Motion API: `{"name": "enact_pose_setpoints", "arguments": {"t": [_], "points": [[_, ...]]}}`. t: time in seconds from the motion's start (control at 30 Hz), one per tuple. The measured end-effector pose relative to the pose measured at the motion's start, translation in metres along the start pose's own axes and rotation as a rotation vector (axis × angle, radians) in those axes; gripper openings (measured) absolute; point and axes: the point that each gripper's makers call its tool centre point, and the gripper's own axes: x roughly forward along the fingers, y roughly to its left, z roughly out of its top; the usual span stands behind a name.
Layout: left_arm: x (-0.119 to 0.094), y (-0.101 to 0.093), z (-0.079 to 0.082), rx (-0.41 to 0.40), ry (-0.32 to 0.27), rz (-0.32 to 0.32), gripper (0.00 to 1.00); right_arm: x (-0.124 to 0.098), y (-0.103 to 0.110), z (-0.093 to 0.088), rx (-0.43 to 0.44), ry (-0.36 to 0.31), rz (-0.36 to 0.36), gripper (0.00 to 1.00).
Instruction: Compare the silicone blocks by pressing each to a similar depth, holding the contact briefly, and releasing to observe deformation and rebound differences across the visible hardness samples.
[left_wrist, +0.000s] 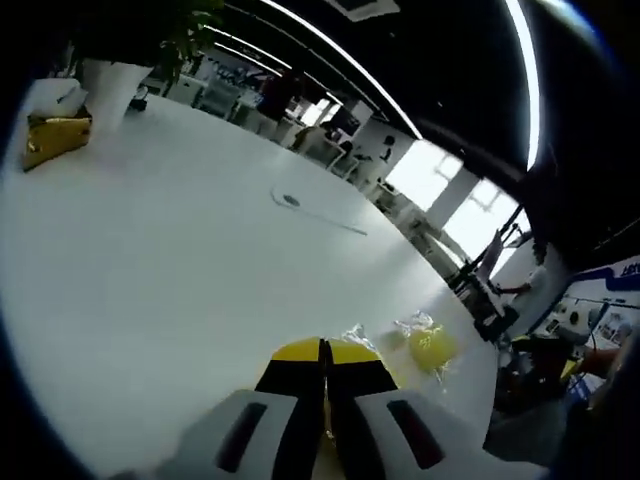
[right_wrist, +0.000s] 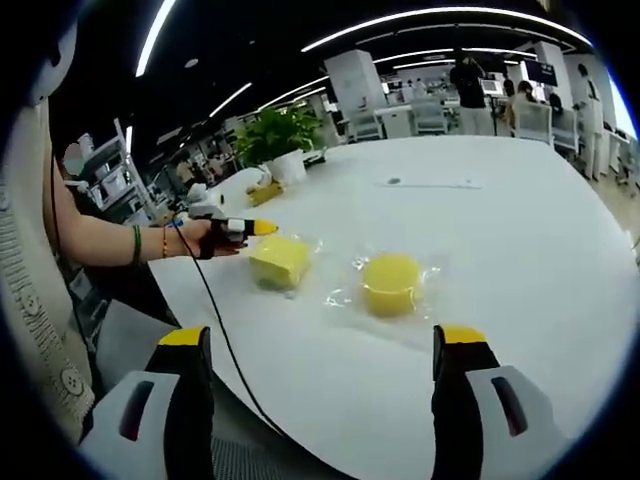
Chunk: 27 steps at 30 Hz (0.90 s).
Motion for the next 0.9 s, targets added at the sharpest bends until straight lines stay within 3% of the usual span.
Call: {"name": "enact_pose_setpoints", "arguments": {"t": [0.2,0.23,0.3,0.37,0.57,0.9], "points": [[-0.006,-0.036,0.011,0.105,0.000,0.007,0.00,-0.003,0.004,0.003,-0.021,-0.016,0.012,0.85],[-0.006,-0.039,0.012,0.109,0.000,0.007,0.00,-0.003,0.005,0.003,-0.017,-0.017,0.015,0.85],[-0.009,-0.048,0.014,0.036,0.019,0.029,0.00,-0.006,0.007,0.005,-0.024,-0.029,0.019,0.85],[-0.011,-0.051,0.019,0.146,0.014,0.061,0.00,-0.007,0.008,0.006,-0.026,-0.038,0.022,0.84],[-0.015,-0.085,0.022,0.209,0.013,0.032,0.00,-0.014,0.013,0.011,-0.041,-0.070,0.040,0.84],[-0.024,-0.118,0.032,0.308,-0.007,0.017,0.00,-0.028,0.021,0.023,-0.081,-0.124,0.062,0.84]]}}
